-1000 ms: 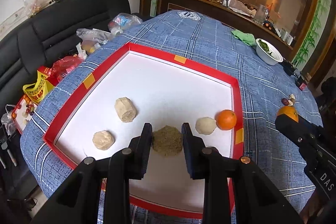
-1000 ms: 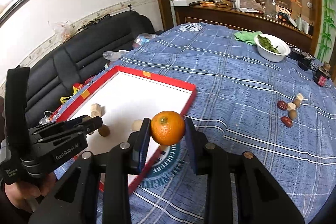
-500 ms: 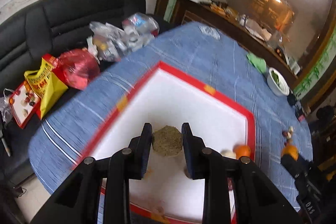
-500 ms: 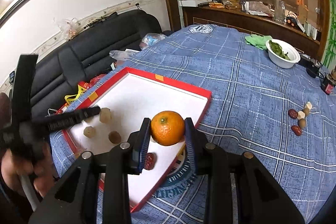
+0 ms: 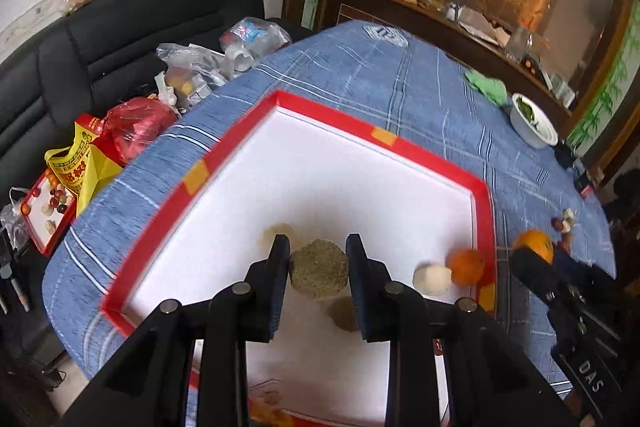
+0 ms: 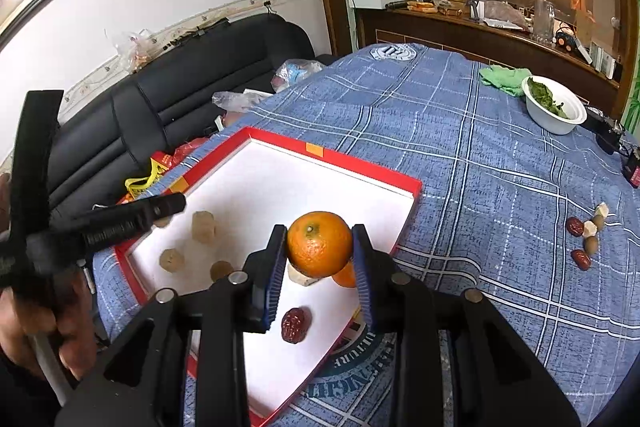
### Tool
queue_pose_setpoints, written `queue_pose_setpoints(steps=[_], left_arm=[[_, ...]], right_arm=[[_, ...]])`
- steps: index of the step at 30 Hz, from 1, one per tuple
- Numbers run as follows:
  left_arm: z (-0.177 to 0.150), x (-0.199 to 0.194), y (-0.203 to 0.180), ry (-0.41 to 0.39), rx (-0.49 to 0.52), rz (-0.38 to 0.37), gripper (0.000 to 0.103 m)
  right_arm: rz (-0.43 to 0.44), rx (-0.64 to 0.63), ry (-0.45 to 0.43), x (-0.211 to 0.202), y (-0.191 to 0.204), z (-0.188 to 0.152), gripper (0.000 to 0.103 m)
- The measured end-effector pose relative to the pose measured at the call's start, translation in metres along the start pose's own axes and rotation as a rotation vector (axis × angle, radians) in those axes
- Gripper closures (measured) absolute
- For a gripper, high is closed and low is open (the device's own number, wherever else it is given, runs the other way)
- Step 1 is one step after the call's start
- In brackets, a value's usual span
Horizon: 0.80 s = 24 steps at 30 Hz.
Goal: Organize fruits
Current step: 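Carry the cracker and small mandarin over the white tray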
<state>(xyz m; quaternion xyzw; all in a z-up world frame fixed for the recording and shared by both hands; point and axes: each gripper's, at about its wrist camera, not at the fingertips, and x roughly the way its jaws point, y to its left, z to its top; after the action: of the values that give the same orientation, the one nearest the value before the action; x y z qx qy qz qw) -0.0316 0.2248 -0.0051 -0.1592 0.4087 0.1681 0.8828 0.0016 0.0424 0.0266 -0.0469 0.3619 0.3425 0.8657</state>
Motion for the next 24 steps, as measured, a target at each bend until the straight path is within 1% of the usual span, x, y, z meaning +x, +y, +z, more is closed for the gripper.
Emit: queue_pose_setpoints(steps=[4,12,15,24], left_arm=[[-0.007,0.006,-0.011,0.011,0.039,0.006,0.075],[-0.014,0.008,-0.026,-0.033,0.098,0.063,0.075],[-0.013,0.01,-0.027,-0.048,0.107,0.093,0.075],[-0.013,0.021,-0.029,-0.031,0.11,0.109,0.075]], right_arm=[[-0.022,0.007,0.026,0.016,-0.006,0.0,0.069],[-0.044,0.014,0.064,0.042,-0.012,0.004,0.069],[-0.041,0.009,0.072,0.048,-0.009,0.006,0.069],[-0.048,-0.014,0.08,0.06,-0.002,0.01,0.068]])
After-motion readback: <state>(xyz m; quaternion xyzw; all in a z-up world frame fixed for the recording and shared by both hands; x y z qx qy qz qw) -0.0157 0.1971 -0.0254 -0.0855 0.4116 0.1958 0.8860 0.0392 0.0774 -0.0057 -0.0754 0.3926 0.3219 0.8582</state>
